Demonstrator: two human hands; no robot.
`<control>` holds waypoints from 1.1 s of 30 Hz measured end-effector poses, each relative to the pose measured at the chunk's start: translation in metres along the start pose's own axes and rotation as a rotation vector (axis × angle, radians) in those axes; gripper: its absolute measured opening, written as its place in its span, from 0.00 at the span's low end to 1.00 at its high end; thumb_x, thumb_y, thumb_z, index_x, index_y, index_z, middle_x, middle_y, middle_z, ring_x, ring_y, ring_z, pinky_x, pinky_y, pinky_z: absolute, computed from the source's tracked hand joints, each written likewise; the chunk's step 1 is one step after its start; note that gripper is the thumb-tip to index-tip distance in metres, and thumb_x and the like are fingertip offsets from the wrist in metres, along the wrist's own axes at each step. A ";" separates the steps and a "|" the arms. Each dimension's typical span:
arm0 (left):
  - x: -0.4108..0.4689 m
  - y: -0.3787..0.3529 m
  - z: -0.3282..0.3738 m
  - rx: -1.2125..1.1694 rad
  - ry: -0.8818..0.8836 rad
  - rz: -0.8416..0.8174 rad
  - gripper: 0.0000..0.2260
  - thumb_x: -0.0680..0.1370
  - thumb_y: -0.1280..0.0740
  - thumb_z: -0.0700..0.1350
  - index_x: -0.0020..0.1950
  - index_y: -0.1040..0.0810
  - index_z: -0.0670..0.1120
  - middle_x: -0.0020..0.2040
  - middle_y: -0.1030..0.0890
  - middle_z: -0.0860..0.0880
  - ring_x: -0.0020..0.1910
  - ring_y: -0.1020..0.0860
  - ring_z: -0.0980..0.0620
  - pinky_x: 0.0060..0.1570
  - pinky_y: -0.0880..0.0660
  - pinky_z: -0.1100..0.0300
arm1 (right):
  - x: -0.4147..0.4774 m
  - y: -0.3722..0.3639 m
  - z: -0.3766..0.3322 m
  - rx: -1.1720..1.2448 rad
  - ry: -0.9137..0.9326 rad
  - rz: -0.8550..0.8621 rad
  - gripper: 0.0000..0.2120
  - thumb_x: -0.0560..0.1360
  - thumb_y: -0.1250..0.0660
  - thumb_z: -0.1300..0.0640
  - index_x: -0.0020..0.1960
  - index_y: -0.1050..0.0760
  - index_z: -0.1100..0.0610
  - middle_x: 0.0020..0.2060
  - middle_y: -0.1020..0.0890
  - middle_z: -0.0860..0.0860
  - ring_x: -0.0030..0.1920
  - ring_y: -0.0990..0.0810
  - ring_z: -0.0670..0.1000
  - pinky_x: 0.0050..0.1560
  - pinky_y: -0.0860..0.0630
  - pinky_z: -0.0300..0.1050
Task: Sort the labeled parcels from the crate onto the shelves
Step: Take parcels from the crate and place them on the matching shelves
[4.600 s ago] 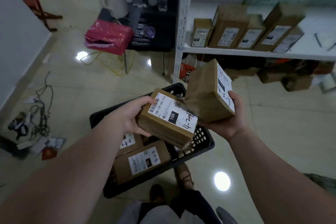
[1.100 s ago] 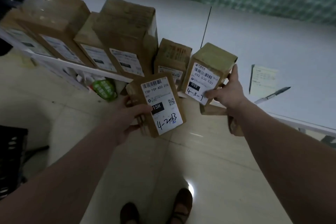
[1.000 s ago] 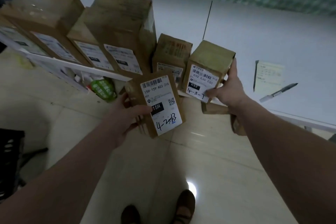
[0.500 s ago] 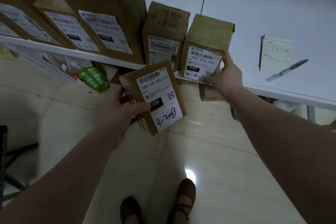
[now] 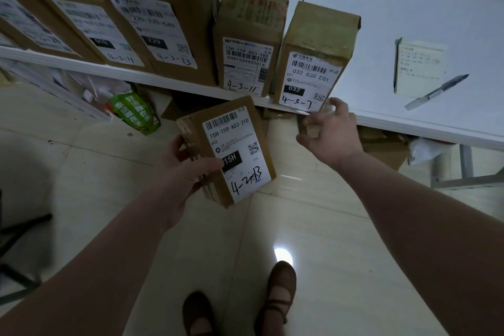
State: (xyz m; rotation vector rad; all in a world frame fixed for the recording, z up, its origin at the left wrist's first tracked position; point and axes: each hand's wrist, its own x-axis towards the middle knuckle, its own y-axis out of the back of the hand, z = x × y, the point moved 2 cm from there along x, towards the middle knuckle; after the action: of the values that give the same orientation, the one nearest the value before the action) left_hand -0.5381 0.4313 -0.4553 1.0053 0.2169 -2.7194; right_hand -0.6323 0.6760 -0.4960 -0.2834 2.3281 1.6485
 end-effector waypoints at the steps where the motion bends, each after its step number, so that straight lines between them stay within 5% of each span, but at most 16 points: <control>1: 0.000 0.001 -0.001 0.006 0.005 0.000 0.27 0.71 0.31 0.32 0.66 0.29 0.51 0.58 0.20 0.48 0.52 0.19 0.51 0.40 0.26 0.60 | 0.002 0.000 -0.004 0.000 -0.001 -0.027 0.22 0.73 0.29 0.47 0.66 0.25 0.46 0.76 0.43 0.55 0.74 0.43 0.62 0.72 0.40 0.53; 9: 0.004 0.006 0.002 0.015 0.010 0.015 0.30 0.70 0.30 0.32 0.69 0.31 0.49 0.59 0.20 0.47 0.53 0.20 0.49 0.42 0.26 0.58 | 0.012 0.005 -0.017 0.028 -0.021 -0.023 0.28 0.74 0.31 0.52 0.73 0.32 0.46 0.74 0.39 0.55 0.71 0.41 0.59 0.69 0.37 0.52; 26: 0.007 0.007 0.013 0.026 -0.003 0.011 0.25 0.71 0.31 0.32 0.64 0.28 0.50 0.55 0.18 0.50 0.45 0.18 0.55 0.35 0.25 0.63 | 0.016 0.012 -0.024 0.070 -0.081 -0.056 0.21 0.74 0.31 0.56 0.67 0.26 0.48 0.72 0.38 0.56 0.71 0.40 0.58 0.69 0.36 0.52; 30: -0.007 0.009 0.026 0.040 0.013 -0.024 0.22 0.72 0.31 0.33 0.62 0.26 0.51 0.56 0.18 0.50 0.52 0.19 0.50 0.41 0.26 0.58 | -0.004 0.020 -0.027 0.230 -0.167 -0.047 0.11 0.74 0.32 0.51 0.53 0.20 0.54 0.56 0.22 0.55 0.56 0.24 0.56 0.59 0.25 0.49; 33: -0.025 0.011 0.045 0.049 0.010 -0.076 0.24 0.71 0.31 0.35 0.64 0.25 0.53 0.54 0.17 0.53 0.56 0.21 0.49 0.50 0.26 0.51 | -0.035 0.036 -0.045 0.604 -0.182 -0.232 0.18 0.77 0.36 0.42 0.53 0.20 0.55 0.50 0.18 0.52 0.54 0.21 0.55 0.58 0.24 0.51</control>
State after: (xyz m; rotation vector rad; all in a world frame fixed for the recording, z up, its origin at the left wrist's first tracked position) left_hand -0.5449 0.4155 -0.4056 1.0443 0.1945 -2.8022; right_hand -0.6159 0.6454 -0.4380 -0.2459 2.4076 0.7782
